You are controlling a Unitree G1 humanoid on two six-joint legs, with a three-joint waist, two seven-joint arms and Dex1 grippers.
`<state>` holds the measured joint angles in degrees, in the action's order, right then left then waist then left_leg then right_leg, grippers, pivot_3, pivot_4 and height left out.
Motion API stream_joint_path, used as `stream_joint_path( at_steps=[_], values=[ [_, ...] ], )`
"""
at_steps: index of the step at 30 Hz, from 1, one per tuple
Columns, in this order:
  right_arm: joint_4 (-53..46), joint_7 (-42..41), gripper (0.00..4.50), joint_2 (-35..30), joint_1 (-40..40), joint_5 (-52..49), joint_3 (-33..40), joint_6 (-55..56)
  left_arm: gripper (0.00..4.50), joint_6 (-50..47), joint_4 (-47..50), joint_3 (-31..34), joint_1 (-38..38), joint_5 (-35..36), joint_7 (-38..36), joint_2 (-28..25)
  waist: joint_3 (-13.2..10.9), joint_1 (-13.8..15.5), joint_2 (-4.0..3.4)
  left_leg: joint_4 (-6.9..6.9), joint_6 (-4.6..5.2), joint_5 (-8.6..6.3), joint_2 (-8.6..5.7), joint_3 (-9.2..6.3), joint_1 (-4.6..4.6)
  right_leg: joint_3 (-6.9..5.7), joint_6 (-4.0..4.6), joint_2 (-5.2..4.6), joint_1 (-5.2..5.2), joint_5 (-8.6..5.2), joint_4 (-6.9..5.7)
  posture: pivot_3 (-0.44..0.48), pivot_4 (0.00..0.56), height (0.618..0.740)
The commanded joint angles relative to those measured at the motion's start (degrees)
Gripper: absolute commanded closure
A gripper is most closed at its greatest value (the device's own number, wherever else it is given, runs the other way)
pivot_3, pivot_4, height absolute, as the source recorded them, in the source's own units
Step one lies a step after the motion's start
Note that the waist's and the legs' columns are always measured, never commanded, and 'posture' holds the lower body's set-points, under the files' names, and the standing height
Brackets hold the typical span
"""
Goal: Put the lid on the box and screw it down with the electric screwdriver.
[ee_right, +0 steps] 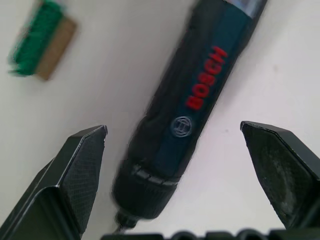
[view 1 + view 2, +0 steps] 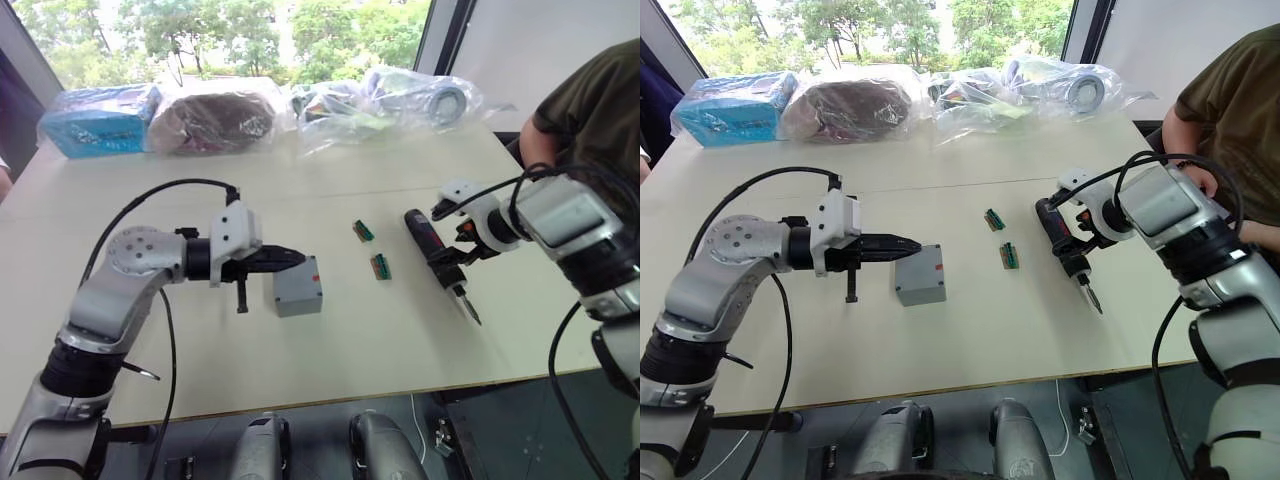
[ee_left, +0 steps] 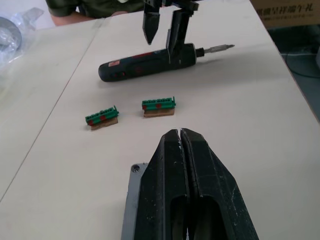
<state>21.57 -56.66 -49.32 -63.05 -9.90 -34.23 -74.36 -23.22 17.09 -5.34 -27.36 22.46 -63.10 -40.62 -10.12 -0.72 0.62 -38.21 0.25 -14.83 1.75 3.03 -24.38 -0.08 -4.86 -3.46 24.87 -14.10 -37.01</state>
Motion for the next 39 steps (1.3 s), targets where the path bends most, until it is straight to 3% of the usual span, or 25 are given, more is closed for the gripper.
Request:
stream_joint_path(
  at_steps=[1,8,11,16,22,26,29,33,37,39],
  values=[
    [9.79,-2.88,0.04,2.99,-4.42,1.75,-1.47,0.7,4.5,1.23,0.98,0.91,-0.15,-0.34,1.13,0.06,0.0,0.0,0.0,0.0,0.0,0.0,0.0,-0.01,-0.01,-0.01,0.0,-0.01,0.0,0.0,0.0,0.0,0.15,0.74],
    [21.26,-6.73,0.04,8.77,-7.74,5.36,-4.6,3.91,4.5,0.85,1.01,1.43,0.49,-0.41,2.01,-0.34,0.0,-0.05,0.0,-0.01,0.0,0.0,-0.01,0.01,0.0,-0.01,-0.01,-0.01,0.0,0.01,-0.02,0.0,0.15,0.74],
    [23.75,-7.58,0.63,10.93,-8.28,7.35,-5.26,5.59,4.5,0.65,1.29,1.67,0.68,-0.17,2.19,-0.62,0.01,-0.27,0.0,-0.01,0.0,0.0,0.0,0.0,0.02,-0.01,-0.01,0.0,-0.01,0.01,-0.05,0.0,0.15,0.74],
    [26.67,-8.46,2.4,13.73,-9.33,9.99,-4.66,7.1,4.5,0.05,2.55,2.17,1.25,0.61,2.08,-1.22,0.05,-0.43,0.05,-0.01,0.0,0.0,0.01,0.0,0.06,-0.01,0.0,0.04,-0.03,0.01,-0.07,0.0,0.15,0.74],
    [25.79,-8.89,2.66,13.16,-11.66,12.08,-2.26,7.97,4.5,-0.42,3.25,2.62,1.72,1.61,1.44,-2.58,0.05,-0.45,0.04,-0.01,-0.01,0.0,0.02,-0.02,0.09,-0.01,0.0,0.03,-0.05,0.01,-0.08,0.0,0.15,0.74],
    [10.64,-9.88,2.68,10.05,-11.96,9.13,3.54,8.03,4.5,0.81,2.46,2.59,3.04,0.43,0.83,-4.55,-0.12,-0.43,-0.24,0.01,0.0,0.0,0.02,-0.03,-0.02,0.1,0.0,0.01,0.18,0.02,-0.15,0.0,0.15,0.74],
    [-3.47,-6.84,2.68,10.69,-8.71,4.32,14.03,10.22,4.5,1.44,2.0,2.4,3.59,-0.12,0.66,-5.39,-0.15,-0.4,-0.27,0.08,-0.01,0.0,0.05,-0.04,-0.19,0.13,0.0,0.07,0.42,0.01,-0.18,0.0,0.15,0.74],
    [-25.32,3.07,2.68,22.04,-0.64,-6.08,35.06,18.56,4.5,2.43,-0.09,0.63,4.12,-2.17,0.66,-5.27,-0.13,-0.18,-0.23,0.11,-0.01,0.0,0.1,-0.05,-0.18,0.12,0.02,0.16,0.37,0.01,-0.14,0.0,0.15,0.74],
    [-38.82,10.49,2.68,30.41,7.43,-10.53,39.84,18.29,4.5,3.29,-3.02,-1.07,4.07,-3.49,0.78,-3.86,-0.1,0.35,-0.18,0.05,-0.02,0.01,0.08,-0.06,-0.17,0.02,0.01,0.1,0.24,0.01,-0.17,0.0,0.15,0.74],
    [-42.44,13.88,2.68,34.97,12.56,-11.01,39.76,25.26,4.5,3.36,-5.05,-1.96,3.53,-4.42,0.89,-2.95,-0.03,0.63,-0.06,-0.03,-0.03,0.02,0.05,-0.06,-0.15,-0.09,0.0,-0.02,0.08,0.02,-0.11,0.0,0.15,0.74]
  ],
)
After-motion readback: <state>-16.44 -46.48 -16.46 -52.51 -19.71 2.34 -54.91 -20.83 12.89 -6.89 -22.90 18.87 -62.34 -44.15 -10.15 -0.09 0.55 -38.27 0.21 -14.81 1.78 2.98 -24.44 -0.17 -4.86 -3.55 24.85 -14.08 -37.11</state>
